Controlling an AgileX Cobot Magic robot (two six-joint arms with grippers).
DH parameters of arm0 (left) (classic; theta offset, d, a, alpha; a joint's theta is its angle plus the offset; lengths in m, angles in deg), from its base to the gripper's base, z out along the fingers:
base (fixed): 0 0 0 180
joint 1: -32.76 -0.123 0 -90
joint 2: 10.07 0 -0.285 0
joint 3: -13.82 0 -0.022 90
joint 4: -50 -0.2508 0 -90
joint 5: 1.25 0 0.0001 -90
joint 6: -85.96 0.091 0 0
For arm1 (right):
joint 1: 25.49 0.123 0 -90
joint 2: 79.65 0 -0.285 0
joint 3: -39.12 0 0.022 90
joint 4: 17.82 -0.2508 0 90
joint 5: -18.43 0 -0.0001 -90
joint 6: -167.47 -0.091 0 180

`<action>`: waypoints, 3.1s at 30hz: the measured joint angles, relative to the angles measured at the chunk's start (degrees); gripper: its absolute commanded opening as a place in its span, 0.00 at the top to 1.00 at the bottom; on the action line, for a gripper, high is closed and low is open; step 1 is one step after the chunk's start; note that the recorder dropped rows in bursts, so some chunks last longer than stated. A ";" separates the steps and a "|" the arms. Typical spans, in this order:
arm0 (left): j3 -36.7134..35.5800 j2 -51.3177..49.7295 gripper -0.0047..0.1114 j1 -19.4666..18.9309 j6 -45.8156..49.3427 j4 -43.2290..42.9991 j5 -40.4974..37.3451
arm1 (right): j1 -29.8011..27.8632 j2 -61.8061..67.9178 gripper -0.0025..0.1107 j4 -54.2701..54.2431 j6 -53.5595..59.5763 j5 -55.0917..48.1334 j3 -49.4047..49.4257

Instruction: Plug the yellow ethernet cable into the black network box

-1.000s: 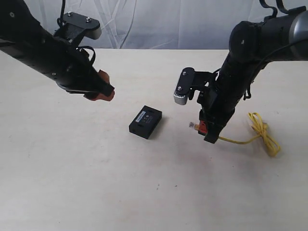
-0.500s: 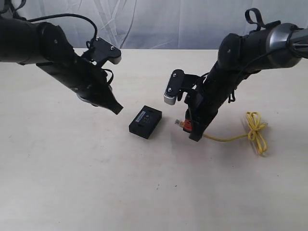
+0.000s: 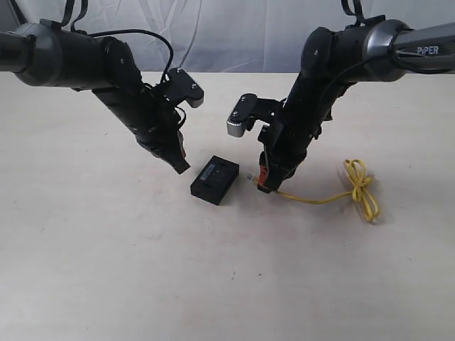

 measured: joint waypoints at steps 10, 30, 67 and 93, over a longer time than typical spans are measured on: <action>1.20 -1.40 0.96 0.00 13.17 1.44 -0.55 | 0.38 1.62 0.99 0.38 -5.99 -1.67 -1.95; 6.20 -7.62 0.96 -0.68 -5.32 5.34 -4.68 | 4.49 2.32 0.99 4.51 -7.40 2.38 -2.08; 6.33 -7.62 0.96 -0.68 -5.42 11.36 -5.96 | 5.56 4.73 0.99 7.43 -11.95 7.22 -2.17; 6.33 -7.62 0.96 -0.68 -5.42 11.97 -6.30 | 6.10 5.87 0.99 6.40 -16.12 0.44 -6.56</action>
